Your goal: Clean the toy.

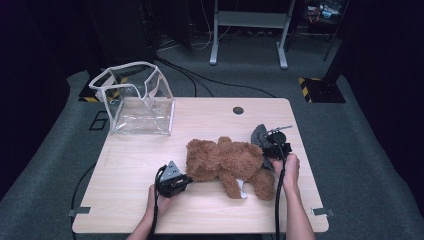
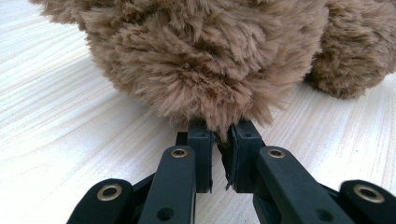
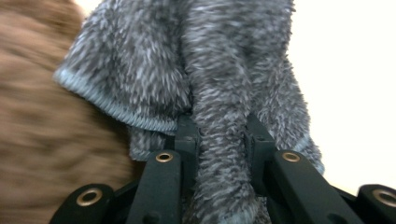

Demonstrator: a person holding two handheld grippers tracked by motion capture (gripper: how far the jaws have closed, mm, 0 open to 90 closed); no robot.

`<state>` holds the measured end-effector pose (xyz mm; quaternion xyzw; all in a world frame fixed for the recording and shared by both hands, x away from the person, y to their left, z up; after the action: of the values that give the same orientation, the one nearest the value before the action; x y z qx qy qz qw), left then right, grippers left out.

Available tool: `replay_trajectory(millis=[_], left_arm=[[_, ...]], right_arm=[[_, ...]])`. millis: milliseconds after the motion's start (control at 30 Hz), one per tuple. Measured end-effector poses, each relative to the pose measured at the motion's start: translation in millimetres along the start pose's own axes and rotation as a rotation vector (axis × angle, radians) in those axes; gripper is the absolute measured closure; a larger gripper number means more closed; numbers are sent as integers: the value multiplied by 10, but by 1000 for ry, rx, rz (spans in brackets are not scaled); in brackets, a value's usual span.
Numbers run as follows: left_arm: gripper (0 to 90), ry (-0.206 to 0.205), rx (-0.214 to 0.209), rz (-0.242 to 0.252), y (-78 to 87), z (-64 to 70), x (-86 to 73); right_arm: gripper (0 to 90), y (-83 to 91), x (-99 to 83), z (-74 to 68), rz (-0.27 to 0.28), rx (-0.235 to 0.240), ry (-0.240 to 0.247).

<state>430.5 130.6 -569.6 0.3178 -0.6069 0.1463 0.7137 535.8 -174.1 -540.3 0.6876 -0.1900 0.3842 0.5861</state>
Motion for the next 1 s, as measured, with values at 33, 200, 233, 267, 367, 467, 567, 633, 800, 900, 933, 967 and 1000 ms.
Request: replay_trajectory(millis=[33, 200, 233, 267, 367, 467, 567, 633, 800, 900, 933, 967, 1000], left_arm=[[818, 0, 1, 0, 0, 0, 0], [815, -4, 5, 2, 0, -8, 3], [815, -1, 6, 4, -1, -5, 4], [815, -1, 5, 3, 0, -5, 3], [815, -1, 6, 4, -1, -5, 4], [816, -2, 6, 4, -1, -5, 3], [815, -1, 5, 2, -1, -5, 3], [815, 4, 4, 3, -2, 1, 2], [815, 4, 8, 3, -6, 2, 0], [815, -4, 15, 5, -11, -4, 0], [815, -6, 15, 4, -11, -6, 0], [815, -4, 15, 5, -11, -5, 0], [816, -4, 15, 6, -11, -5, 1]], right_arm=[[724, -2, -30, 52, -8, -20, -6], [721, 26, -159, 196, -34, -46, -38], [721, 44, -172, 208, -34, -43, -40], [721, 64, -173, 212, -26, -42, -48], [721, 157, -140, 216, 3, -29, -68], [721, 305, -55, 216, 66, 1, -83], [721, 459, 9, 185, 112, 32, -91], [721, 575, 49, 136, 143, 66, -88], [721, 710, 62, -88, 159, 153, -40], [722, 674, 23, -212, 139, 174, -18], [722, 636, -3, -245, 130, 180, -9], [723, 603, -28, -265, 119, 180, -10], [724, 570, -44, -277, 114, 181, -14]])
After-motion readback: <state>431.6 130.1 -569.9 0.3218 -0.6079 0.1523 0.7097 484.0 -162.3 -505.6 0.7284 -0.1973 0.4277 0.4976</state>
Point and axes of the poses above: each handheld gripper's, and its own axes: y roughly backward along the jaws, x roughly out of its top, z roughly to its right, the point moved 9 cm from there along -y, roughly forward along the jaws, and after that the axes turned 14 degrees about z, right-handed, at the moved point
